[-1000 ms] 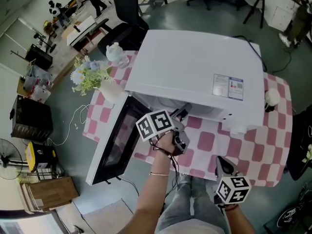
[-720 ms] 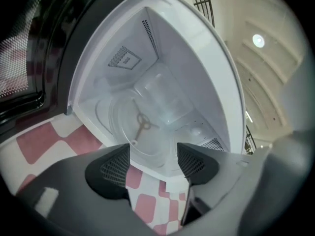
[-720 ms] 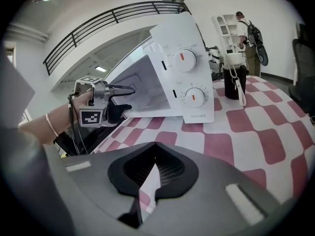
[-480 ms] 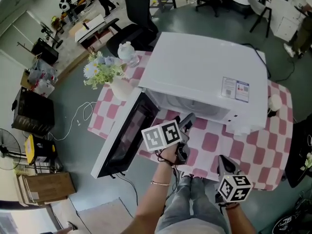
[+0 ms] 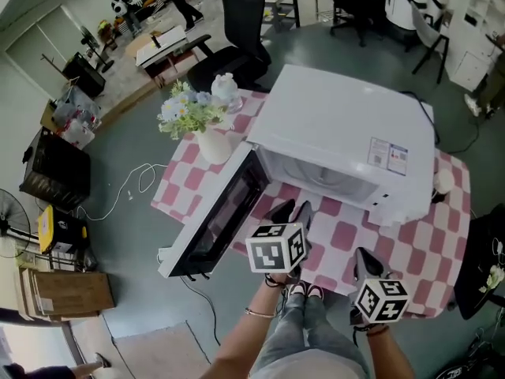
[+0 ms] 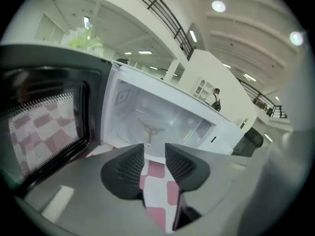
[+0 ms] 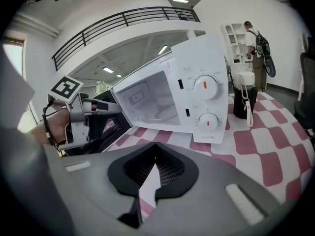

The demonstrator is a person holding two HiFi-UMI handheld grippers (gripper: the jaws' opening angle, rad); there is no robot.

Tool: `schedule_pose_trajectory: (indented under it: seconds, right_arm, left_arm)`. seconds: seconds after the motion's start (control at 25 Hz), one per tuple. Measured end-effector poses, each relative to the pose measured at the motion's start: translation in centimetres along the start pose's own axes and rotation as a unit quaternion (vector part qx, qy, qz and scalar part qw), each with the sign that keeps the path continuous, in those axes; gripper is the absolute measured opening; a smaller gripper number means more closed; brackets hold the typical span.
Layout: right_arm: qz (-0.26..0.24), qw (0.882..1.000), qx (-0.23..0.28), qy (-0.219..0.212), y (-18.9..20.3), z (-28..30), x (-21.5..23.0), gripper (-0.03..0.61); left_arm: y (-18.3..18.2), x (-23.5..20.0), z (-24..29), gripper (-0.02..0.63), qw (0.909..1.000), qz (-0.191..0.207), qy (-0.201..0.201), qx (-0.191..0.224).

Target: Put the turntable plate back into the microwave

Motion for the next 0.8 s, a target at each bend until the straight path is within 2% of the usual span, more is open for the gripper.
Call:
schedule_pose_trajectory:
  seconds: [0.12,0.36,0.8]
  right_arm:
    - [-0.012,1.000,0.010,-0.004,-1.1,-0.4,-0.7,0.010]
    - [-0.036,0.999,0.037,-0.007,-3.4,-2.1,-2.4,0.009]
    - [-0.067,0.989,0.131,0.005,-9.1,-6.3,-3.5,0.009]
  left_arm:
    - [-0.4,0.3,-1.9,0.079,0.9987,0.032,-0.024,0.030]
    - [-1.2,1.0,-5.4,0.006,0.9954,0.058,-0.042,0.063]
    - [-3.0,2.7,-10.0,-0.002,0.9821,0.120,-0.051,0.136]
Point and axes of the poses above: the fingertips, and each gripper's own axes: z forward along the fingers, x to its right, y out of its underside, the point moved 5 cm from there along -z, backward along the fingers, and after that the axes turned 6 degrees about -x, right-handed, at the moved point
